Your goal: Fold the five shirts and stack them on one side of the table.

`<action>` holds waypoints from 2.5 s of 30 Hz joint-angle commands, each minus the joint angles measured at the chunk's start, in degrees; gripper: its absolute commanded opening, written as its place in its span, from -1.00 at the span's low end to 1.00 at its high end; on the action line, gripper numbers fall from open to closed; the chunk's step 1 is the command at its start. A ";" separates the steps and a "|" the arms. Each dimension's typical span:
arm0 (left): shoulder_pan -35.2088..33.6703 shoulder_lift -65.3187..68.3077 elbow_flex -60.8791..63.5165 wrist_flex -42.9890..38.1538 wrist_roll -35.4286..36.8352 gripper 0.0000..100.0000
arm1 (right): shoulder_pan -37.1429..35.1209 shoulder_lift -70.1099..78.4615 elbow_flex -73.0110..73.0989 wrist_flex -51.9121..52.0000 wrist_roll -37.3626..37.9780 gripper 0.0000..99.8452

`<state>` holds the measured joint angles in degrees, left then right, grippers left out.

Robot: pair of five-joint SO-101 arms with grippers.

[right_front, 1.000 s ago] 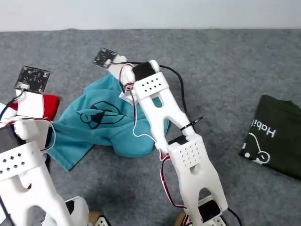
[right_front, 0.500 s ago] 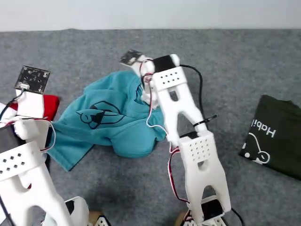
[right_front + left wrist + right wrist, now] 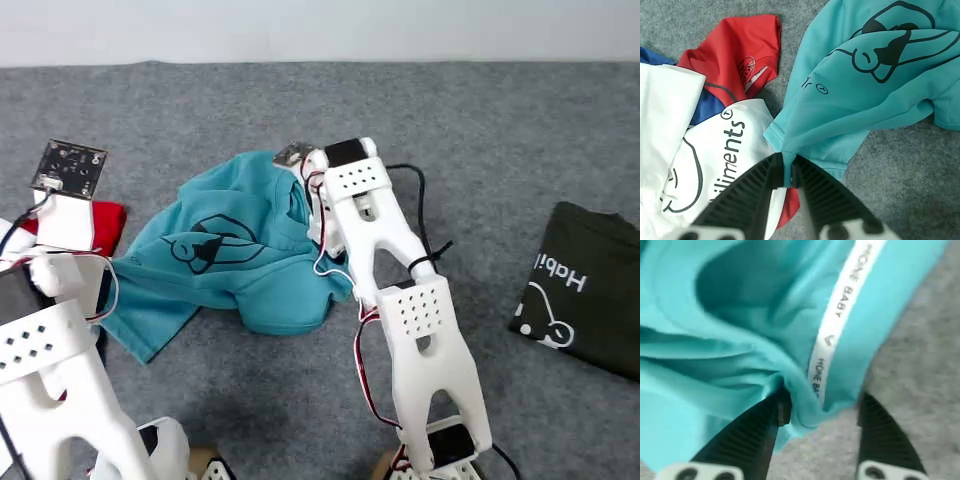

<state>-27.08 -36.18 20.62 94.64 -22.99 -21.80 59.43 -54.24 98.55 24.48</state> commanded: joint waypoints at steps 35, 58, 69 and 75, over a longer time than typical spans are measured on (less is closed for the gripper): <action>0.44 -0.88 -0.48 -1.14 -0.53 -0.99 | -12.88 -4.97 -38.33 -5.32 10.37 -0.89; 1.23 -0.79 -9.45 -3.52 -0.18 -0.99 | -2.86 -24.84 -38.07 4.26 13.36 -0.89; 1.05 -0.79 -9.36 -3.52 -0.18 -0.99 | 3.56 -36.62 -17.41 4.44 13.71 -0.89; 1.32 -0.70 -9.19 -3.60 -0.18 -0.99 | 6.81 -49.71 -7.38 4.53 13.45 -0.89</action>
<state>-25.93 -36.18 13.41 92.35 -22.99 -16.88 18.11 -66.20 100.75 38.29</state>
